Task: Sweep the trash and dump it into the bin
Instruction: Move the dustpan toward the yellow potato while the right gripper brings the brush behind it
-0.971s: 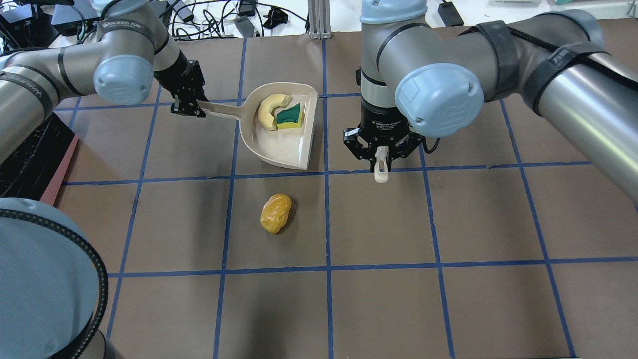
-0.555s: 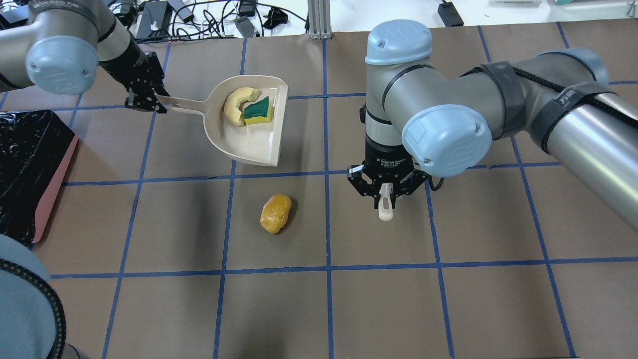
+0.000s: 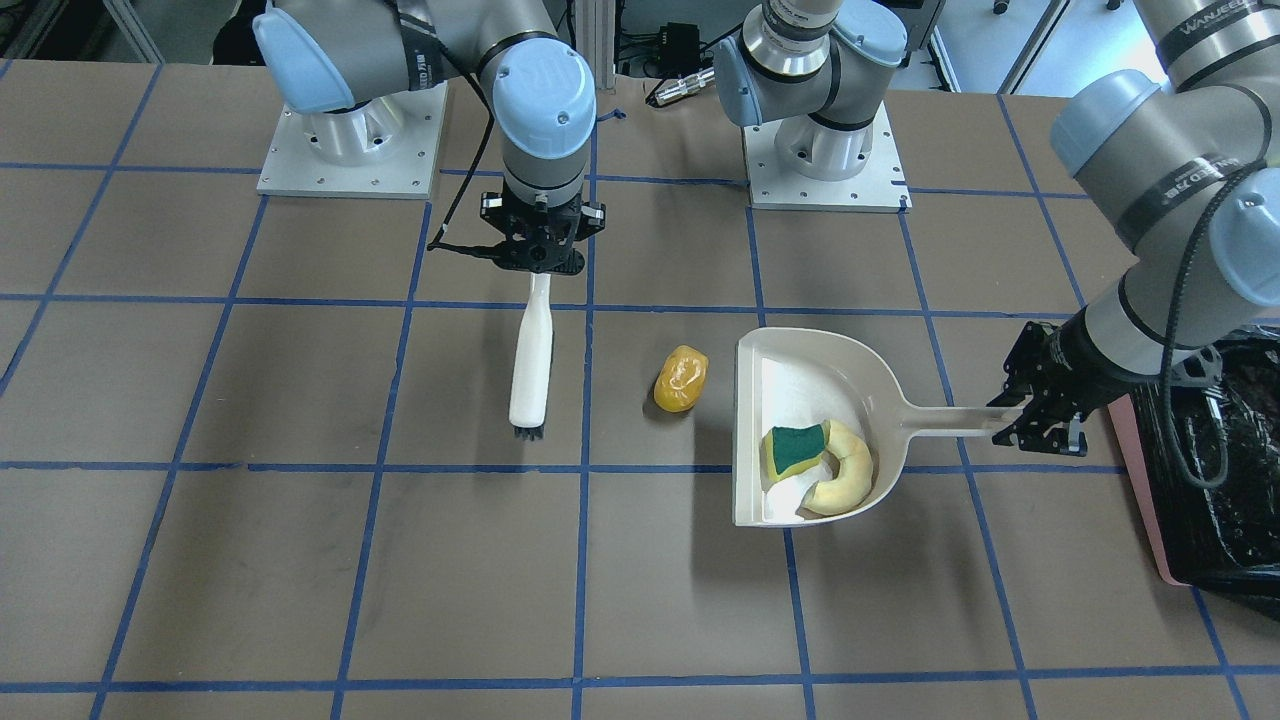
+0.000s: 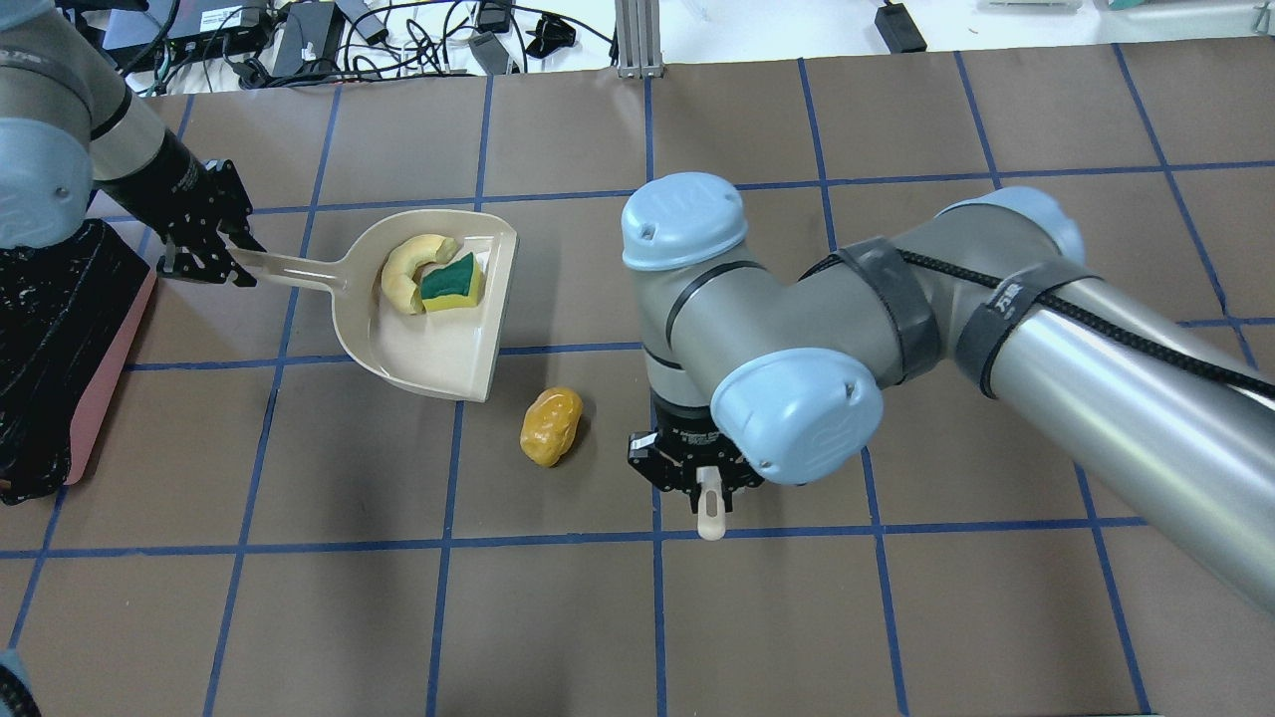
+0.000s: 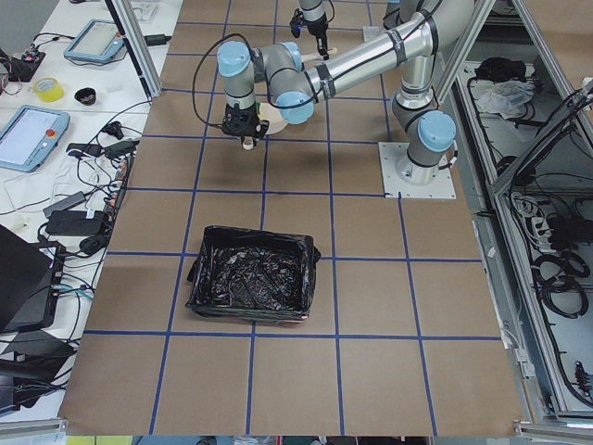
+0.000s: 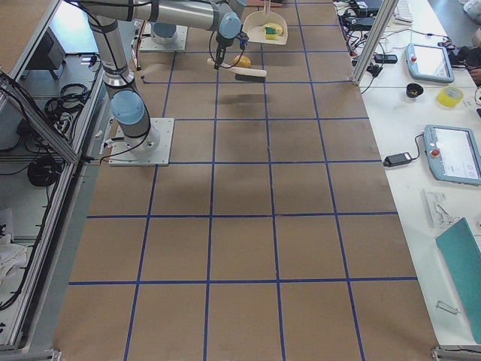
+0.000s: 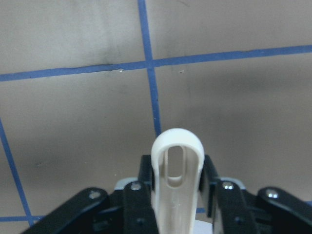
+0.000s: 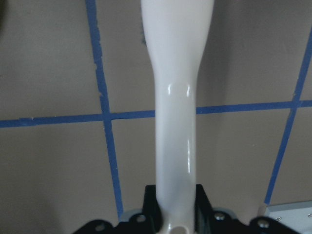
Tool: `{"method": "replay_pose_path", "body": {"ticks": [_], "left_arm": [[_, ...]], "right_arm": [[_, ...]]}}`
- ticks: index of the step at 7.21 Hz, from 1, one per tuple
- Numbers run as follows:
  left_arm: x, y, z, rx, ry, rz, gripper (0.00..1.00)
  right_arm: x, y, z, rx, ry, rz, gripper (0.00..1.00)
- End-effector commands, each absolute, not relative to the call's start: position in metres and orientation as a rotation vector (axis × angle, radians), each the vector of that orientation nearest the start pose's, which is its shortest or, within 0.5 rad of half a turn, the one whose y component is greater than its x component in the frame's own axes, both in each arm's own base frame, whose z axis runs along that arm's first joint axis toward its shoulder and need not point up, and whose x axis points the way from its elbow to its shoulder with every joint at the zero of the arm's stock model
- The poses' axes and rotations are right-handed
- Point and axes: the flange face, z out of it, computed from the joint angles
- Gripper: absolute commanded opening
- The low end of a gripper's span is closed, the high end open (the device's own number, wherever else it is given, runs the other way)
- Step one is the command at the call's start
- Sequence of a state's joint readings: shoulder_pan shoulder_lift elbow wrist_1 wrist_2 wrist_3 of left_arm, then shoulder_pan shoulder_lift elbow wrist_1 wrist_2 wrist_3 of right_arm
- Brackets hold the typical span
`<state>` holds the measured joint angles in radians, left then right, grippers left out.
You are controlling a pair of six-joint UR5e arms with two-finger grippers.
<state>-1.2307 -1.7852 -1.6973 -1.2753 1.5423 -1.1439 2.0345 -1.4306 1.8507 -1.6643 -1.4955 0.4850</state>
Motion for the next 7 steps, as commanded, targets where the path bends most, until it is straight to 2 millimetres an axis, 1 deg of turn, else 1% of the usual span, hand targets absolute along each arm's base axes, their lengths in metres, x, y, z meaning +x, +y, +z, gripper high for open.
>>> {"method": "replay_pose_path", "body": {"ticks": [1, 2, 3, 4, 5, 6, 7], "left_arm": [[0.062, -0.525, 0.311, -2.144, 2.314, 0.04, 0.0], [0.054, -0.503, 0.288, -2.155, 2.332, -0.044, 0.0], [0.048, -0.485, 0.276, -2.155, 2.331, -0.116, 0.0], [0.05, -0.474, 0.28, -2.128, 2.284, -0.181, 0.0], [0.044, -0.463, 0.272, -2.116, 2.28, -0.153, 0.0], [0.041, -0.452, 0.264, -2.122, 2.274, -0.173, 0.0], [0.036, -0.452, 0.263, -2.144, 2.258, -0.19, 0.0]], "right_arm": [[0.356, -0.347, 0.257, 0.057, 3.132, 0.536, 0.04], [0.353, -0.337, 0.242, 0.078, 3.13, 0.525, 0.04], [0.357, -0.331, 0.238, 0.127, 3.133, 0.501, 0.03], [0.366, -0.325, 0.24, 0.192, 3.137, 0.47, 0.04], [0.372, -0.32, 0.241, 0.198, 3.139, 0.467, 0.04], [0.373, -0.319, 0.242, 0.202, 3.138, 0.466, 0.04], [0.379, -0.319, 0.244, 0.205, 3.099, 0.455, 0.04]]}}
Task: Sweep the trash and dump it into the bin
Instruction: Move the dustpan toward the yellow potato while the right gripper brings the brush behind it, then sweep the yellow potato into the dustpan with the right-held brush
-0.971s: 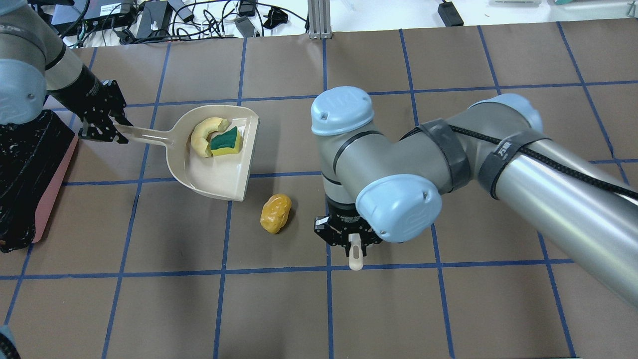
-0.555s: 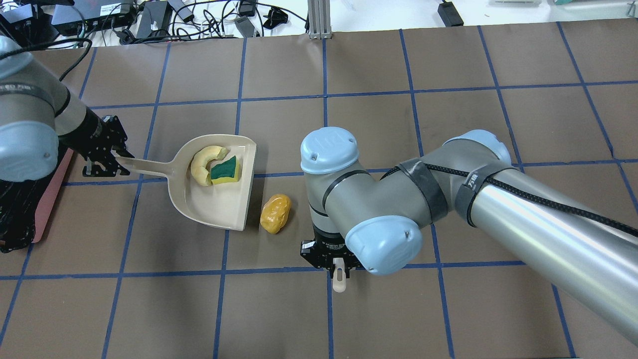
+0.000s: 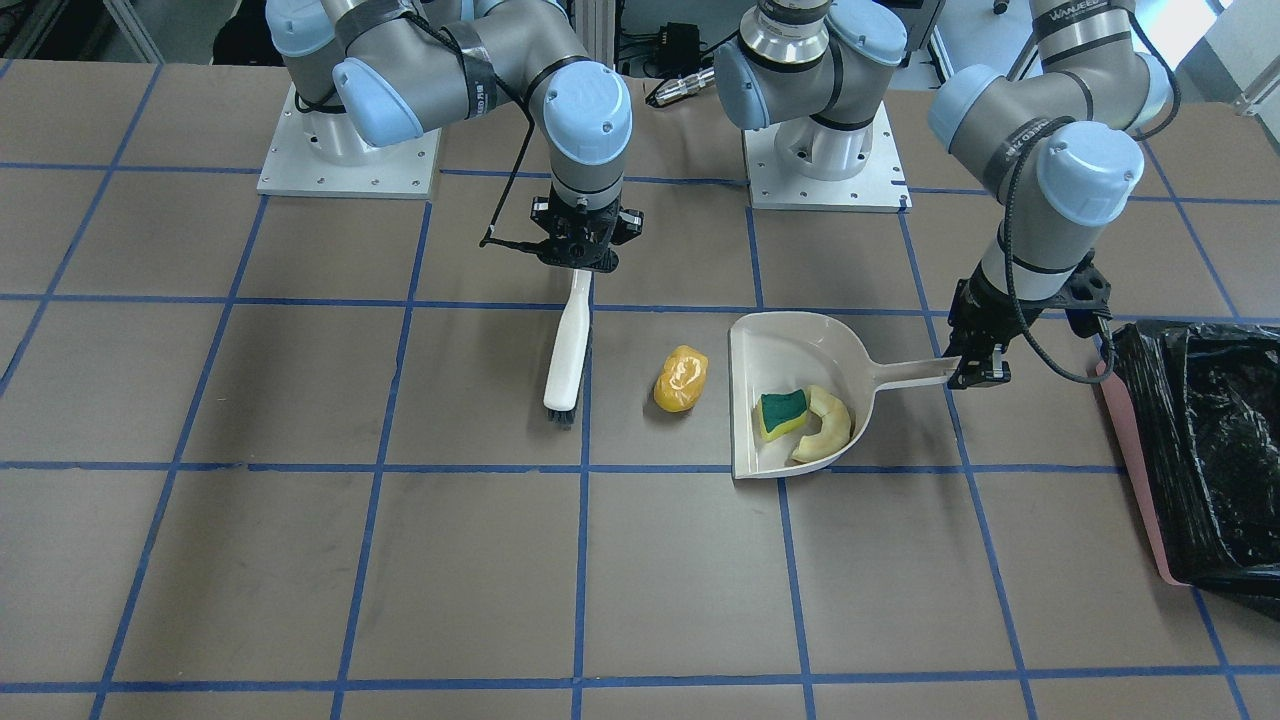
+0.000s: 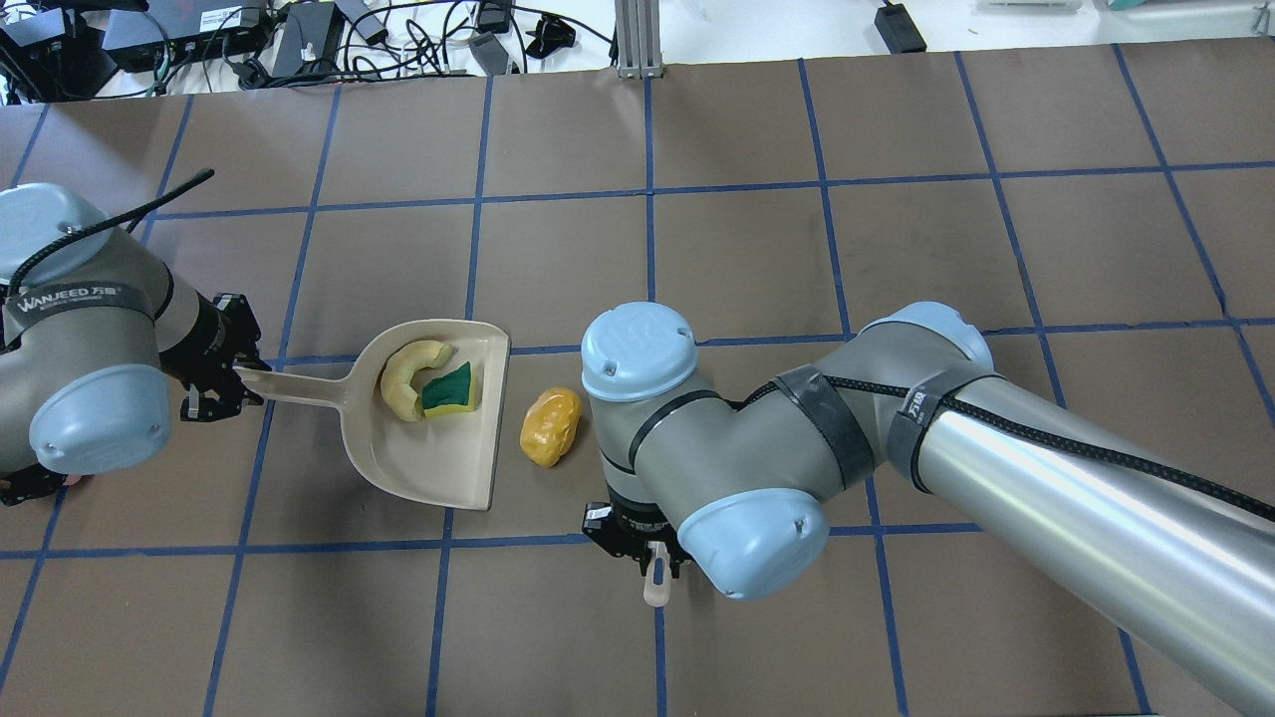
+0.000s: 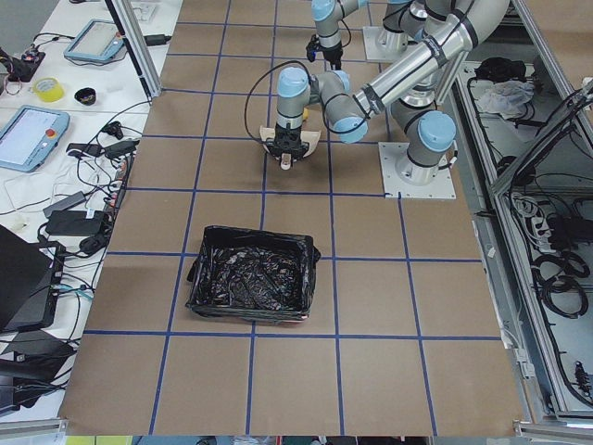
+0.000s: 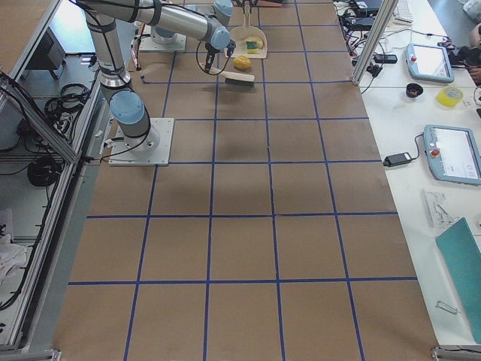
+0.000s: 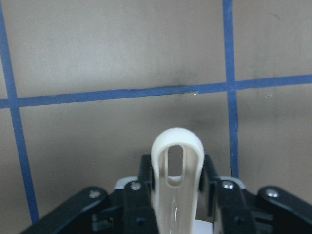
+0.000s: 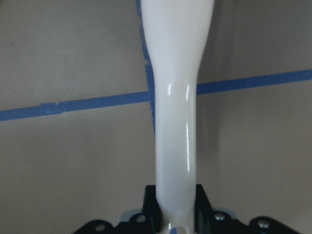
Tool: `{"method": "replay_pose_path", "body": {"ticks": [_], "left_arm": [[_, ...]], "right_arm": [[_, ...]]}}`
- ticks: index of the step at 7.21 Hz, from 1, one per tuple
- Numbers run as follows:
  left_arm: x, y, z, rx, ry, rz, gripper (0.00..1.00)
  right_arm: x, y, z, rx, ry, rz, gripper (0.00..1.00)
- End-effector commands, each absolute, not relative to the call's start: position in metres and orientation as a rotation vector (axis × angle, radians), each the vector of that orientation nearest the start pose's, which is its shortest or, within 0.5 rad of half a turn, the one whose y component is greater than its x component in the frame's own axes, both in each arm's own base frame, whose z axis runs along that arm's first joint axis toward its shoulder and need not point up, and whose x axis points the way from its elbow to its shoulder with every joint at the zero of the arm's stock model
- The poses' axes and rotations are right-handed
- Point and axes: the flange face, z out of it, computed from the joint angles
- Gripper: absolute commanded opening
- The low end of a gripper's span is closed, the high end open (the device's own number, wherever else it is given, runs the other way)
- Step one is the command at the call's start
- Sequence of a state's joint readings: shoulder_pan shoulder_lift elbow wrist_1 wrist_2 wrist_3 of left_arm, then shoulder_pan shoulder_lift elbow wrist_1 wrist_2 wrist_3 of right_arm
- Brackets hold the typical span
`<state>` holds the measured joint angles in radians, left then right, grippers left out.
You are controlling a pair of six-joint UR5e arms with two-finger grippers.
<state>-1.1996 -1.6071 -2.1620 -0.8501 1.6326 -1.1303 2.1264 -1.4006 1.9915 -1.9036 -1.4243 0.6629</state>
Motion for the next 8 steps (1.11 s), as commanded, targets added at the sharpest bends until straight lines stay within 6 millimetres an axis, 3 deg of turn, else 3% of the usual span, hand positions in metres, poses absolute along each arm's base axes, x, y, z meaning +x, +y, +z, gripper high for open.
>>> {"method": "replay_pose_path", "body": {"ticks": [1, 2, 5, 7, 8], "left_arm": [[0.028, -0.449, 0.259, -2.16, 2.237, -0.181, 0.0], [0.013, -0.45, 0.258, -2.158, 2.245, -0.181, 0.0], [-0.025, -0.455, 0.258, -2.182, 2.243, -0.192, 0.0], [-0.032, -0.459, 0.253, -2.218, 2.232, -0.198, 0.0], [-0.043, -0.461, 0.253, -2.216, 2.273, -0.198, 0.0]], "right_arm": [[0.386, -0.321, 0.241, 0.208, 3.071, 0.438, 0.04], [0.396, -0.32, 0.235, 0.177, 3.073, 0.433, 0.04], [0.455, -0.315, 0.223, 0.087, 3.079, 0.394, 0.04], [0.472, -0.329, 0.224, 0.136, 3.059, 0.345, 0.04], [0.479, -0.324, 0.227, 0.124, 3.058, 0.337, 0.04]]}}
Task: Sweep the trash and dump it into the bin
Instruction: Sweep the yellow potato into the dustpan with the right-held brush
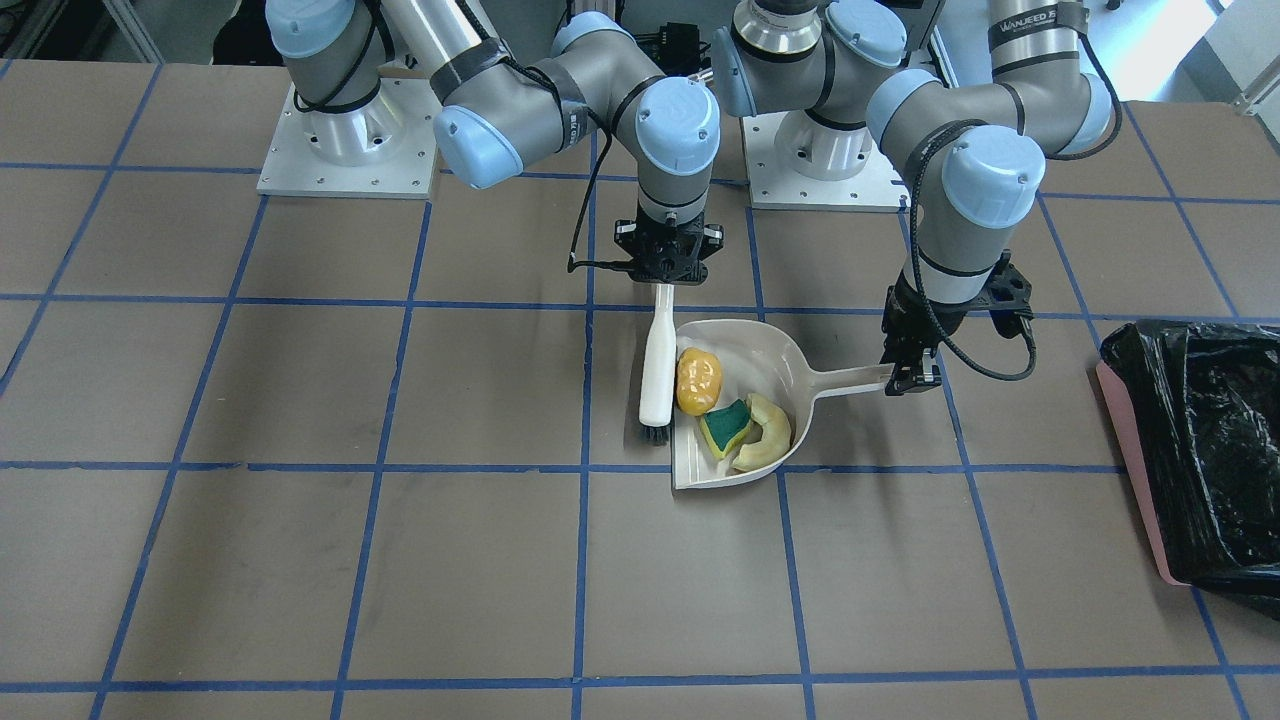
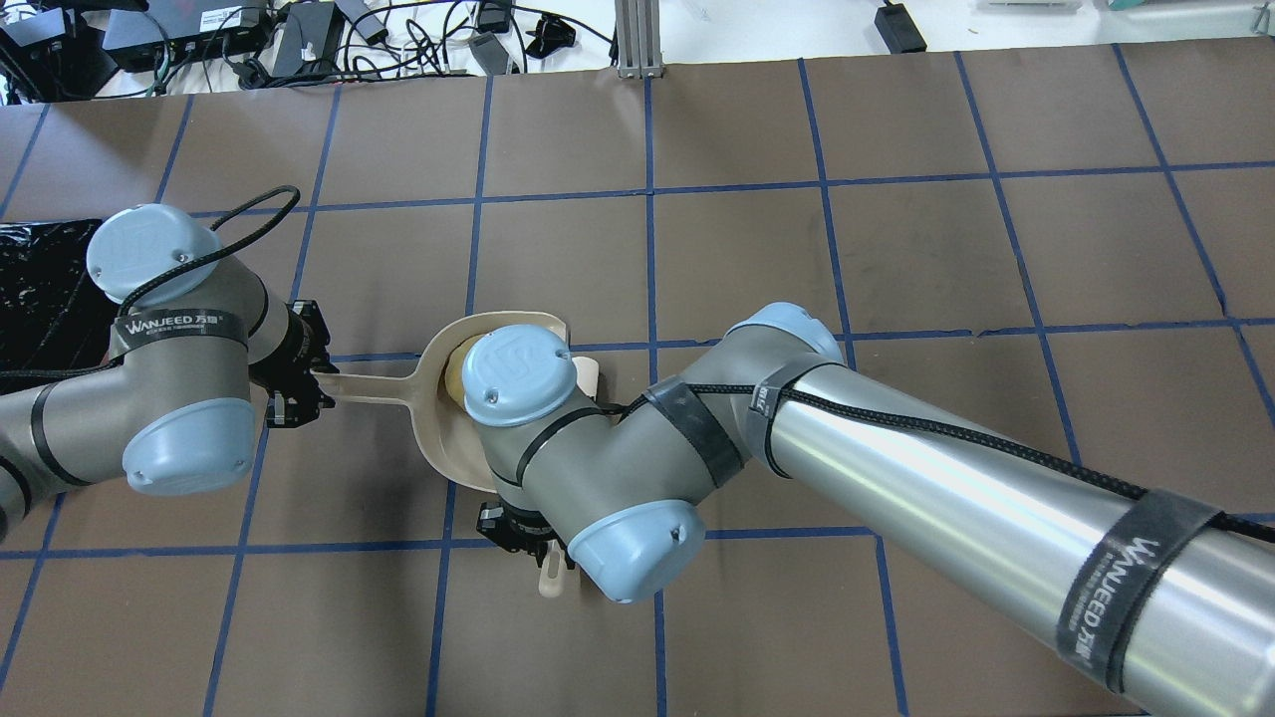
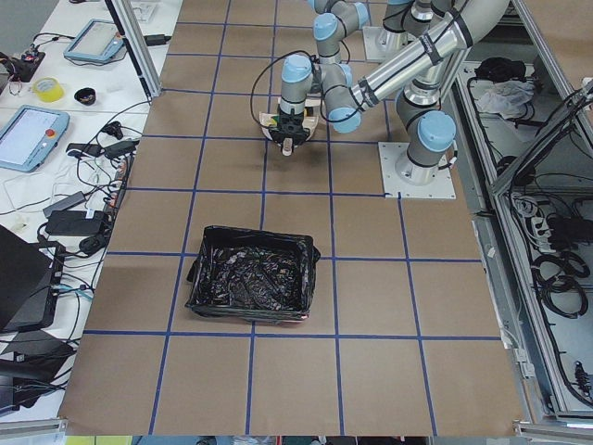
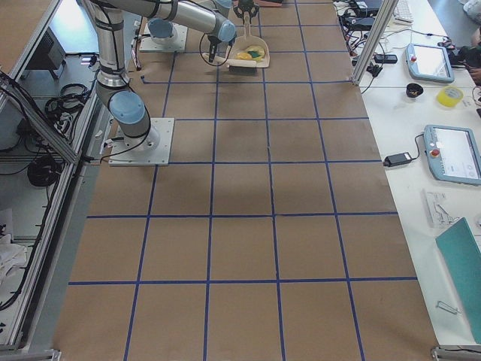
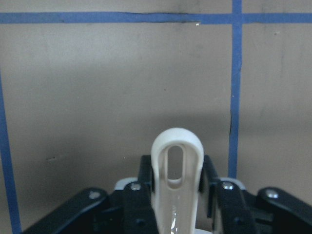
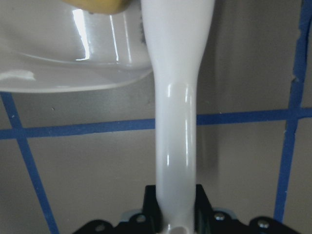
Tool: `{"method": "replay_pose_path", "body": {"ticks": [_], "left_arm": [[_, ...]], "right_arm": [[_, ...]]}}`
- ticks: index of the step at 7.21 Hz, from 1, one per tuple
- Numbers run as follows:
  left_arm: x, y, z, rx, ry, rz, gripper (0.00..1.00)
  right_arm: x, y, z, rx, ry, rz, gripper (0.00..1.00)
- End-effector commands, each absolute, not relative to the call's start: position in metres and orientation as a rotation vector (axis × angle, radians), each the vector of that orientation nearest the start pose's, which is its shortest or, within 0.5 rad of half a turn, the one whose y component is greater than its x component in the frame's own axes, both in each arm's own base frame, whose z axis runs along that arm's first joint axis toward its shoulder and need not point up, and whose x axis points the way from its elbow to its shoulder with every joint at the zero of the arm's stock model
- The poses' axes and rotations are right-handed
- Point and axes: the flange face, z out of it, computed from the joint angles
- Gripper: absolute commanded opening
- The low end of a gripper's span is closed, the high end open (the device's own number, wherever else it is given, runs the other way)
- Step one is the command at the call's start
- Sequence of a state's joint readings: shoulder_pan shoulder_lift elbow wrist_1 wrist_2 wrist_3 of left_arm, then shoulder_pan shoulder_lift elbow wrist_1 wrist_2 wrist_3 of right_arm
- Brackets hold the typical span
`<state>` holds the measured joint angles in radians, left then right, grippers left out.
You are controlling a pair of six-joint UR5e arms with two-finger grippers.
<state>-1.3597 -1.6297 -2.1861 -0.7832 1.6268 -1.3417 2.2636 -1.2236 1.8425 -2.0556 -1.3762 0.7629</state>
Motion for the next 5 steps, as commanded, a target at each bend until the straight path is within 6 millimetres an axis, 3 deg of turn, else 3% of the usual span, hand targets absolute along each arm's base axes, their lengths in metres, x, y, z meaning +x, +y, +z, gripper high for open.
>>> {"method": "replay_pose_path", "body": {"ticks": [1, 3, 5], "left_arm": [[-0.051, -0.461, 0.253, -2.232, 2.313, -0.164, 0.0], [-0.056, -0.463, 0.241, -2.158, 2.42, -0.07, 0.0], [-0.059, -0.473, 0.237, -2.083, 2.572, 0.056, 0.0]], "right_arm": [[0.483, -0.325, 0.233, 0.138, 3.051, 0.326, 0.05], [0.496, -0.327, 0.249, 0.161, 3.01, 0.321, 0.05], [0.489, -0.328, 0.261, 0.128, 3.07, 0.33, 0.05]]}}
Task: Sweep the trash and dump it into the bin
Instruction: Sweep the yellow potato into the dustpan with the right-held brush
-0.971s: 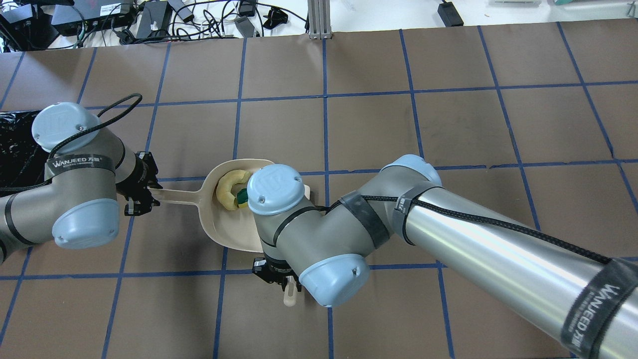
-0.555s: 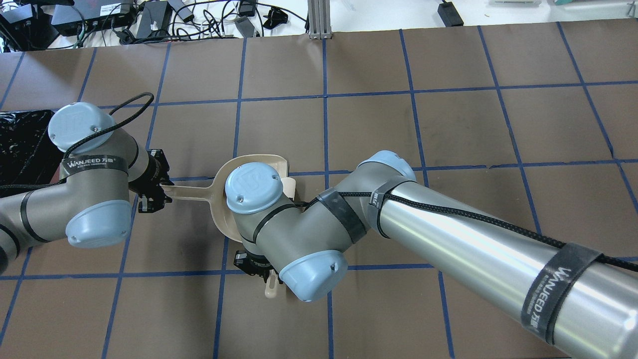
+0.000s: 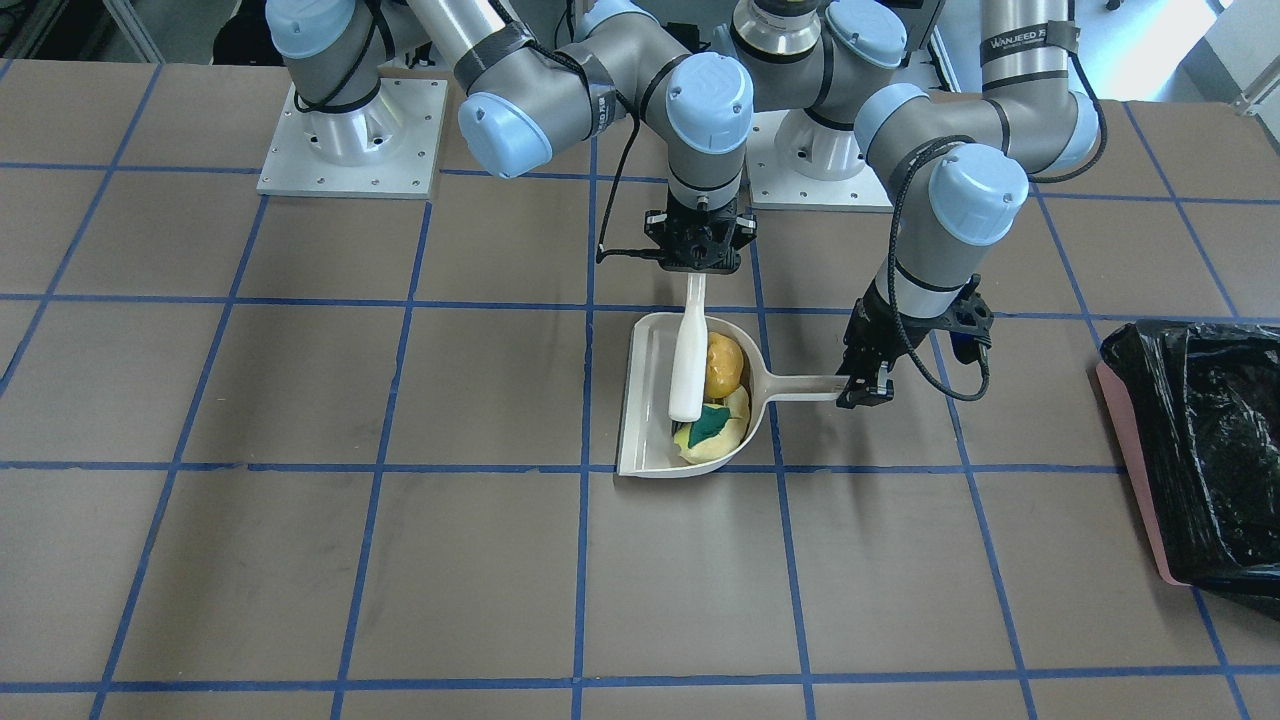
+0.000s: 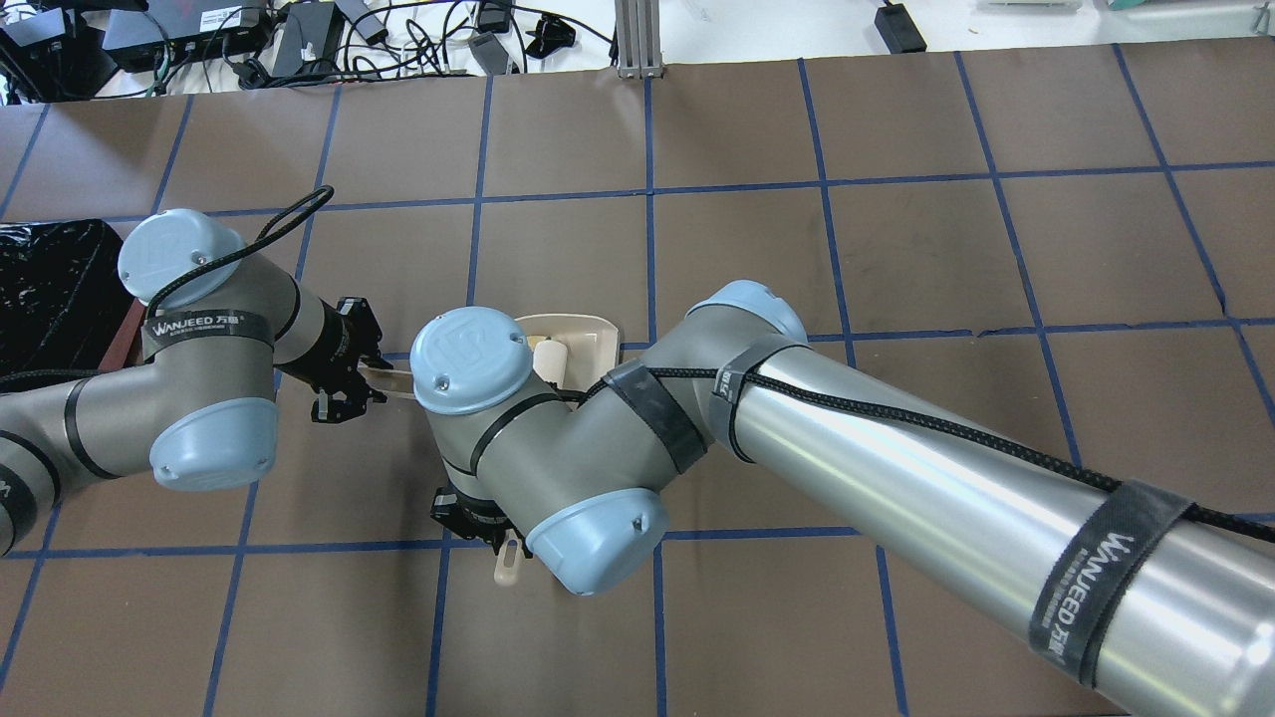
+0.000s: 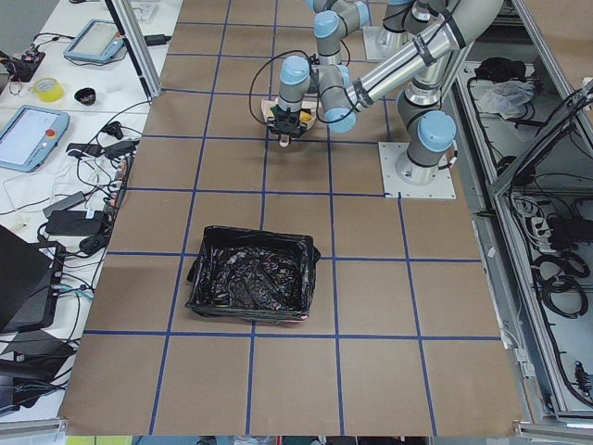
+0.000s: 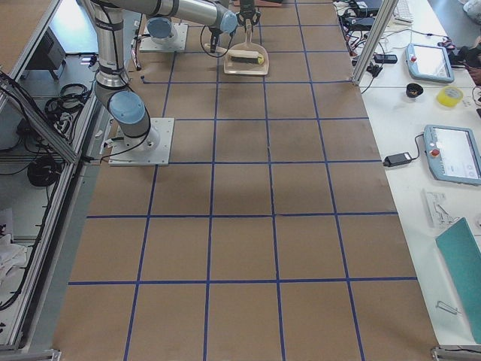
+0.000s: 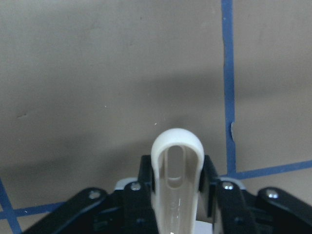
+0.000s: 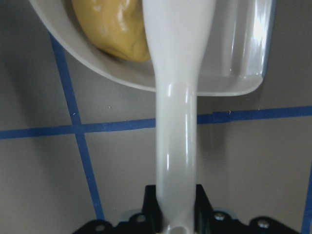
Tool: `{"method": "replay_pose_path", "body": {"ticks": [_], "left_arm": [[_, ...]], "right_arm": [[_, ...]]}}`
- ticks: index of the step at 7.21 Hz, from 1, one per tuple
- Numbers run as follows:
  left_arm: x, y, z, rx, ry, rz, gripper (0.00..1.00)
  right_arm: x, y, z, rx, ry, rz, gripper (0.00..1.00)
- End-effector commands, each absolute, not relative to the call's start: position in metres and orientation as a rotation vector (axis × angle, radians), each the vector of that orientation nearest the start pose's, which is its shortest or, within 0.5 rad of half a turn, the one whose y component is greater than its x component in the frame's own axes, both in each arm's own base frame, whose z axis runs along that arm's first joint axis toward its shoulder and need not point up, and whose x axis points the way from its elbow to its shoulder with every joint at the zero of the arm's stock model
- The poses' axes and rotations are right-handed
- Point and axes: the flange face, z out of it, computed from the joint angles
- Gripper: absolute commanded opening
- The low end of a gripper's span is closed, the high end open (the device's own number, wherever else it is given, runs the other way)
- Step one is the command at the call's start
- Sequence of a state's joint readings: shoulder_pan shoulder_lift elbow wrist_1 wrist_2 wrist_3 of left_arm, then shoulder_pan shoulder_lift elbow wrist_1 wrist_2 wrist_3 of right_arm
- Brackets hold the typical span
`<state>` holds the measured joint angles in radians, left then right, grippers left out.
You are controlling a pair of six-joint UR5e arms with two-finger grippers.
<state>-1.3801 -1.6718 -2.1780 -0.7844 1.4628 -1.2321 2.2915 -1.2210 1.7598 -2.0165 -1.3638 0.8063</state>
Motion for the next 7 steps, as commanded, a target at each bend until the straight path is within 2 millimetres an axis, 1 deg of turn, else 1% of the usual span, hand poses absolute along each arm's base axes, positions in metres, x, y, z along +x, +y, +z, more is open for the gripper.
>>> {"method": "replay_pose_path", "body": {"ticks": [1, 2, 3, 4, 5, 6, 7], "left_arm": [[-0.056, -0.486, 0.243, -2.068, 2.574, 0.087, 0.0], [-0.047, -0.498, 0.25, -2.069, 2.544, 0.129, 0.0], [-0.039, -0.506, 0.252, -2.077, 2.53, 0.147, 0.0], [-0.036, -0.511, 0.254, -2.074, 2.54, 0.142, 0.0], [-0.036, -0.515, 0.26, -2.074, 2.538, 0.161, 0.0], [-0.033, -0.52, 0.268, -2.069, 2.525, 0.201, 0.0], [-0.032, -0.523, 0.275, -2.071, 2.52, 0.224, 0.0]], "right_arm": [[0.474, -0.331, 0.272, 0.141, 3.106, 0.329, 0.06], [0.465, -0.326, 0.289, 0.138, 3.119, 0.338, 0.06], [0.457, -0.326, 0.297, 0.114, 3.139, 0.337, 0.06], [0.449, -0.33, 0.298, 0.097, 3.177, 0.324, 0.06], [0.446, -0.332, 0.3, 0.092, 3.192, 0.305, 0.06], [0.439, -0.332, 0.306, 0.037, 3.213, 0.287, 0.07], [0.421, -0.34, 0.308, 0.003, 3.286, 0.274, 0.07]]}}
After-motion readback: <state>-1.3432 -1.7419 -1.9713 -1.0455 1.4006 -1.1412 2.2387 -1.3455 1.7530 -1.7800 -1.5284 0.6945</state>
